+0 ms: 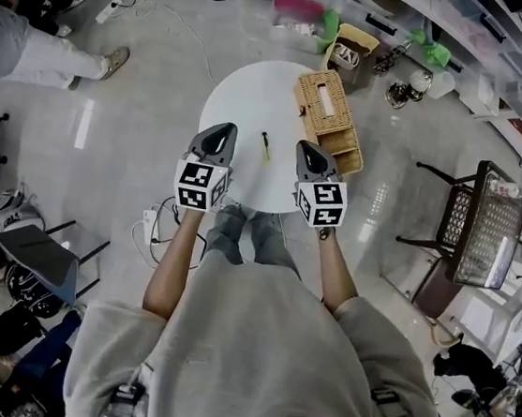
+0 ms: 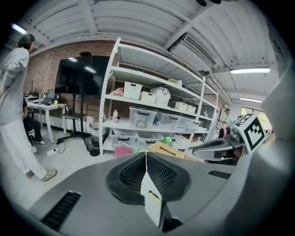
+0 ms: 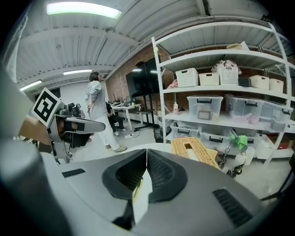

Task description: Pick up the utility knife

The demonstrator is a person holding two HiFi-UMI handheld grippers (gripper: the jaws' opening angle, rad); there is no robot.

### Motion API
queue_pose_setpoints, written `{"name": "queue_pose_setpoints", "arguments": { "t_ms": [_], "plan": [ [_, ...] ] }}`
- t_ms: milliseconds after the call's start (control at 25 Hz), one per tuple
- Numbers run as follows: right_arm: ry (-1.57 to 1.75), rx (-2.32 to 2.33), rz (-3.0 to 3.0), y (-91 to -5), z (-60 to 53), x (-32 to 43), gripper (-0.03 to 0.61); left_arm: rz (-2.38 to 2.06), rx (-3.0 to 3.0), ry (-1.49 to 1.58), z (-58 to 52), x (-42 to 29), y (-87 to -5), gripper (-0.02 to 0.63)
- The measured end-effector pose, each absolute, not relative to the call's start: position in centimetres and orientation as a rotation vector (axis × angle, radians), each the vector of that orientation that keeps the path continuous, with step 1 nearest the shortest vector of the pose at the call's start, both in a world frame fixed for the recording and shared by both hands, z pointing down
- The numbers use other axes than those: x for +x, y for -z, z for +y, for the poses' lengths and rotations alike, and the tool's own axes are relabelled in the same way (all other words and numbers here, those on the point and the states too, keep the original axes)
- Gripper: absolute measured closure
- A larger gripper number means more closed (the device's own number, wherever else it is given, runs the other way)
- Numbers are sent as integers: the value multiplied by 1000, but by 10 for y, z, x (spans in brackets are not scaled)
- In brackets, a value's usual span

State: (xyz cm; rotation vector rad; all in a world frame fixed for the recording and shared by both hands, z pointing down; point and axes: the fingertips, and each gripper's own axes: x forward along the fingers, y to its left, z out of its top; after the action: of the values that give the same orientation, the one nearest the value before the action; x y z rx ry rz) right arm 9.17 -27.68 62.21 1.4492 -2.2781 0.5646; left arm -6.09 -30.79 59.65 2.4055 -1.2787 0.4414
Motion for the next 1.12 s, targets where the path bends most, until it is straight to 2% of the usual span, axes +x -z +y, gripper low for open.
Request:
{"name": "queue_pose_setpoints", "arguments": {
  "t_ms": [680,720,760,800,1120],
  "plan": [
    [-746,1278,-2227,-704,-211,62,541,-1210,2275,-531,-252,-72,-671,591],
    [-765,1259,-2234,-707,-208,59,523,-1210,2271,-530,-252,-72,-673,591],
    [-782,1243,-2236,-711,-204,57,447,-1210,2267,-529,-251,-73,-674,591],
    [-792,1231,-2234,-714,-201,55,397,-1210,2264,-528,-250,-73,-675,591],
    [-796,1190,-2186,-737,-193,45,380,-1192,2261,-538,-245,-69,-681,591]
  ]
}}
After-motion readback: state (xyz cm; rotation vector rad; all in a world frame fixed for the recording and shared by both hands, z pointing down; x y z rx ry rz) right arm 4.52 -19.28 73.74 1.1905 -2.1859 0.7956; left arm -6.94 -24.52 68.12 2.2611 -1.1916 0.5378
